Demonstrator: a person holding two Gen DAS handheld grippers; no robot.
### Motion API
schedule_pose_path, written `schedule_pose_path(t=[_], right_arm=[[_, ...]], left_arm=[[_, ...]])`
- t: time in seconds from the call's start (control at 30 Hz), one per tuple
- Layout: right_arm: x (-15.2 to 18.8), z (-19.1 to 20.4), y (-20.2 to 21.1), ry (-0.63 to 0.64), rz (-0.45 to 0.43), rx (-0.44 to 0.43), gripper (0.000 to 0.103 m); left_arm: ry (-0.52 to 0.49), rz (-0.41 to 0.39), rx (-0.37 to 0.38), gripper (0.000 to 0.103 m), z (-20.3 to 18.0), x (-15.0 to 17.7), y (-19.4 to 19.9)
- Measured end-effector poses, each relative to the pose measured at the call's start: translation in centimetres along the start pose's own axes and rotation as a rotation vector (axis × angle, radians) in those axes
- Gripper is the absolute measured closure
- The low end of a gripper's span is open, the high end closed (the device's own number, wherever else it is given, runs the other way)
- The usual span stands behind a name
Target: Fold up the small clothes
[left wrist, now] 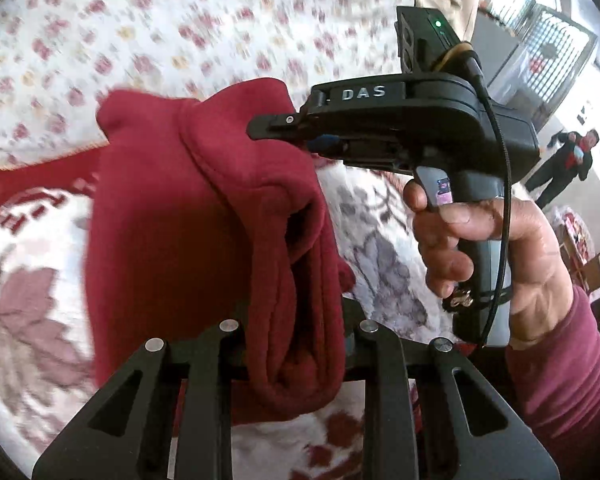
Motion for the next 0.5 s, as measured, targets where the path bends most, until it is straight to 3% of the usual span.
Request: schedule_pose_path(t=[0.17,0.23,0.3,0.33,0.4,0.5], right_arm=[[2.2,-6.4,-0.9,-0.069,0.026,0.133,0.085],[2.5,-7.3,-0.9,-0.106,0.021,0.14,0.083],[2.1,-7.2,0.2,-0.135,0.001,0.144,0.066],[1.8,-7.0,1.1,-0.126,-0.016,0.171,0.053],[1.3,-5.5,3.2,-0.079,-0.056,0.168,0.053],[2.2,-1.7,5.4,0.048,-0.045,0.131,0.053]], left_arm=[[-0.035,0.071,-0.055,0.079,-0.2,2.0,-3.3],[-0.054,0.08,-0.045,0.071,-0.5,1.9,-2.3],[-0.058,0.092,0.018,0.058,-0.8,2.1,0.2],[-0.063,0.08,0.024,0.057,-0.6,2.0,1.4],[-0.09,0.03,-0.003,0.057,0.7,1.4,3.9],[-0.111,-0.03,-0.117,0.056,3.9,0.7,6.1]])
Point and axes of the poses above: each gripper's, at about its wrist camera, not at the fingertips, and y roughly against the way its jaws point, z to its left, x to its underside, the point moved 10 cm from there along -y, roughly the way its jaws point, and after that the axes turned 12 degrees about -z, right-handed, at the moved point
